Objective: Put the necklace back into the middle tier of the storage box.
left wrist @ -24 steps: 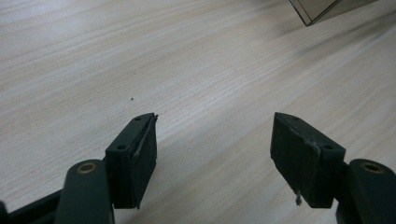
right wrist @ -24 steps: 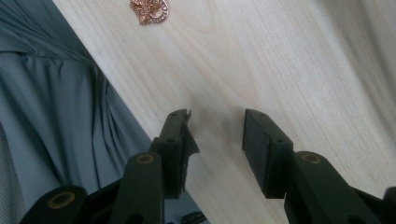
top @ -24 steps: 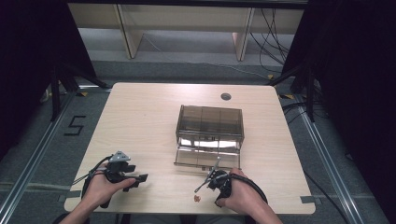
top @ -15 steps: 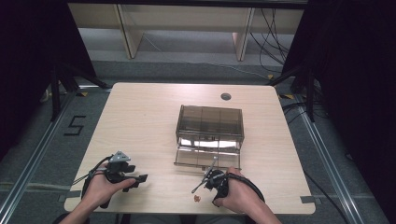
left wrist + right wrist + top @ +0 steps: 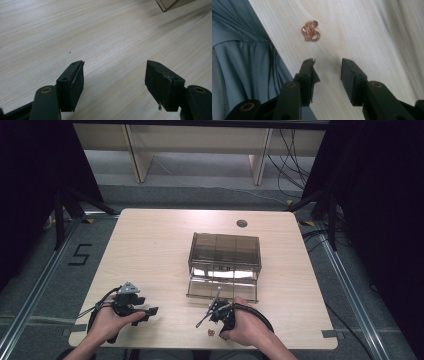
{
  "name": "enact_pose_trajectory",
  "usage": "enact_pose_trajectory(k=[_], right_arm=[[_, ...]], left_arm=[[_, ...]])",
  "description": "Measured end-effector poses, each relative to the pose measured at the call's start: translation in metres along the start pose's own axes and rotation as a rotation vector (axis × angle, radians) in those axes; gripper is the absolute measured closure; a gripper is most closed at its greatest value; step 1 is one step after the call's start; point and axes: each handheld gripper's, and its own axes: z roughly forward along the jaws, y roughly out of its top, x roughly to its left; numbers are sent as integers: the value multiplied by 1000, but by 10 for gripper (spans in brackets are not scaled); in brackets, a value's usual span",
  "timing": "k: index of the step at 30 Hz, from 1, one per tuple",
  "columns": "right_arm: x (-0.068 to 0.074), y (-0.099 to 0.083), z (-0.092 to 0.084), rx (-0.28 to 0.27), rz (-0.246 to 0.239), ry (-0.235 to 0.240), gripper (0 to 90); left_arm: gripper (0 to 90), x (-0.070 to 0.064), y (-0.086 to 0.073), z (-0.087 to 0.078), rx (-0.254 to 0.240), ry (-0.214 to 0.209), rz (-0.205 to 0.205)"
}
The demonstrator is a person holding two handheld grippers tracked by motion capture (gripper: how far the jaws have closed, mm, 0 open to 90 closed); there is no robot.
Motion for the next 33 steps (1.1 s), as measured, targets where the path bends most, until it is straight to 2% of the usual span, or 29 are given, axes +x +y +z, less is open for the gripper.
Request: enact_pose_trajectory(k=[1,3,7,9,10,13,14,15,19,23,24,25,27,28,33], right_arm=[[1,2,0,1,2,8,633],[1,3,-1,5,-6,10,635],[3,8,0,-1,-9,9,639],[2,10,-1,9,-40,-15,641],[-1,11,1,-7,-80,-17,642],[1,13,1,-10,-59,-7,643],[0,13,1,-6,-77,-19,644],[1,14,1,-4,-67,-24,646],[1,17,2,-2,-81,-19,651],[2,20,2,6,-50,-12,658],[2,21,2,3,-72,-24,668],[0,22,3,3,-94,-14,671],[2,23,3,9,-87,-17,677],[0,24,4,2,-108,-12,680],[2,27,4,11,-82,-2,681]], left_arm=[[312,0,0,-1,-1,-12,2],[312,-1,0,-1,-3,-3,4],[312,0,0,-1,-1,-12,4],[312,-1,0,-1,-4,-8,5],[311,0,0,-1,-5,-11,5],[311,0,0,-1,-1,-13,5],[311,-1,0,0,-2,-12,4],[312,-1,0,0,-3,-11,2],[312,-2,1,-1,-6,-14,4],[311,-1,1,0,-6,-18,3],[311,-2,1,0,-6,-17,0],[311,-2,1,0,-4,-17,-2],[311,-2,1,0,-6,-16,-2],[312,-1,1,0,-5,-15,0],[312,0,1,0,-4,-19,1]])
